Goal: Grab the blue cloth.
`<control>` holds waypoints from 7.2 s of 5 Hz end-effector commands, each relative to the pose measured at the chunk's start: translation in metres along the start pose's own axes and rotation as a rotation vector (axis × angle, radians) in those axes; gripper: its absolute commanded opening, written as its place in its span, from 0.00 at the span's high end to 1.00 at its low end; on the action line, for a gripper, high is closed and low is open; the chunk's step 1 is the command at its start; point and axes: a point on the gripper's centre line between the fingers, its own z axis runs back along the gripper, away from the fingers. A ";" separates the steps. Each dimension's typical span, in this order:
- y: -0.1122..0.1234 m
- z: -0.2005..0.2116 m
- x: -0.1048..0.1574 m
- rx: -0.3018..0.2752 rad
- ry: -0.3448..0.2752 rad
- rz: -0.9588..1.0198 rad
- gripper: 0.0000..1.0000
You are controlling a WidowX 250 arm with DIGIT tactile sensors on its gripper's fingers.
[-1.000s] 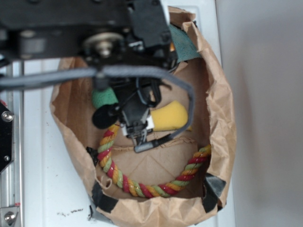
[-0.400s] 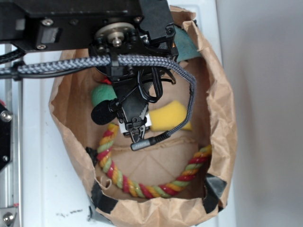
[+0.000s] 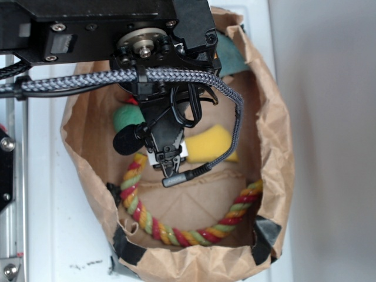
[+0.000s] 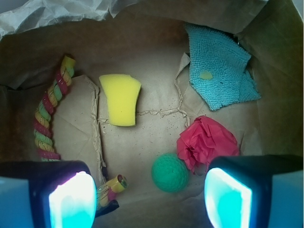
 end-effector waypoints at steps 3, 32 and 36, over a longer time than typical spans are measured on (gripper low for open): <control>0.041 -0.054 0.040 0.031 -0.231 0.397 0.00; 0.082 -0.107 0.095 0.235 -0.315 0.681 1.00; 0.081 -0.106 0.092 0.230 -0.313 0.666 1.00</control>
